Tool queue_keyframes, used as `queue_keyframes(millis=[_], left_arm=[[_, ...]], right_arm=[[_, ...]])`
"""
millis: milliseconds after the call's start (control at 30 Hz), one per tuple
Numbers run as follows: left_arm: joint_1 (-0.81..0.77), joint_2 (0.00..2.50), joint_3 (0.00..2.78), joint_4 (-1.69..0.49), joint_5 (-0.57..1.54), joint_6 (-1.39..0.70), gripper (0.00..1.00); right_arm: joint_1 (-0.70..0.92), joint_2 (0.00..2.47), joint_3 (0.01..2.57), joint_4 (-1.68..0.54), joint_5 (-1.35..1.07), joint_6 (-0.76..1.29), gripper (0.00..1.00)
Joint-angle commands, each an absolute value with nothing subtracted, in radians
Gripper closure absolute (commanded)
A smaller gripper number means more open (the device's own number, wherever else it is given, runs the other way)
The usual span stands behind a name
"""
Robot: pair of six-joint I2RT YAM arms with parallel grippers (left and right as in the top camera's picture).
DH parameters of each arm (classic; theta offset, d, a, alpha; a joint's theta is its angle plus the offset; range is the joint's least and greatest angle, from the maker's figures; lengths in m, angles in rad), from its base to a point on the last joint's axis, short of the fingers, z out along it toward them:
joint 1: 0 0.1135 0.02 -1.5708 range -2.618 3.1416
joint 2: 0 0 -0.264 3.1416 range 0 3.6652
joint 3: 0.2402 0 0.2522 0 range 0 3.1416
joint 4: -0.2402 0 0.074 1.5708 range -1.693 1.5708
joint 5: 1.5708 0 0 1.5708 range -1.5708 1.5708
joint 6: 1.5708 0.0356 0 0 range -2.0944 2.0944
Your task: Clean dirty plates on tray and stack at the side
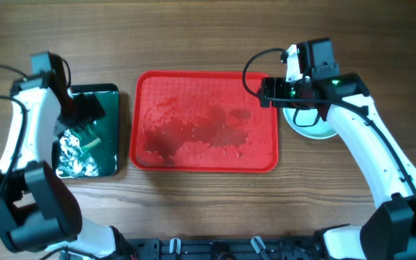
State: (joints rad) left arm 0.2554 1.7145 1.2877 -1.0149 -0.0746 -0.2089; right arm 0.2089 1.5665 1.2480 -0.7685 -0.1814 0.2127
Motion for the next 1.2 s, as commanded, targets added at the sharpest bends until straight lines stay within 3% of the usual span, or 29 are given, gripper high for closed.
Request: queue_keyframes(millis=[0,67,267,367,433,667,733,800,933,1167], left_arm=[[0.199,1.575,1.525,-1.077,0.226,-0.191,0.00],[0.150,1.499,1.581,-1.050,0.440,-0.191,0.00],[0.099,1.418,1.581,-1.045,0.444,-0.190,0.00],[0.099,1.420,1.581,-1.045,0.445,-0.190,0.00],[0.099,1.420,1.581,-1.045,0.445,-0.190,0.00],[0.099,1.420,1.581,-1.045,0.445,-0.190,0.00],[0.099,1.420,1.581,-1.045,0.445,-0.190,0.00],[0.099,1.420,1.581,-1.045,0.445,-0.190,0.00],[0.099,1.420,1.581,-1.045,0.445,-0.190,0.00],[0.099,1.420,1.581,-1.045,0.445,-0.190,0.00]], right_arm=[[0.210,1.505,1.407,-0.843,-0.121,0.179,0.03],[0.210,1.454,1.495,-0.916,-0.069,0.179,0.02],[0.210,1.199,1.611,-0.975,-0.142,0.202,0.00],[0.210,1.103,1.611,-0.974,-0.350,0.456,0.00],[0.210,1.061,1.611,-1.012,-0.368,0.656,0.00],[0.210,1.048,1.611,-1.176,-0.335,0.844,0.00],[0.209,1.065,1.596,-1.168,-0.228,0.719,0.00],[0.208,1.030,1.535,-1.089,-0.152,0.466,0.00],[0.208,0.865,1.298,-0.828,-0.151,0.039,0.00],[0.122,0.469,0.660,-0.282,-0.199,-0.041,0.00]])
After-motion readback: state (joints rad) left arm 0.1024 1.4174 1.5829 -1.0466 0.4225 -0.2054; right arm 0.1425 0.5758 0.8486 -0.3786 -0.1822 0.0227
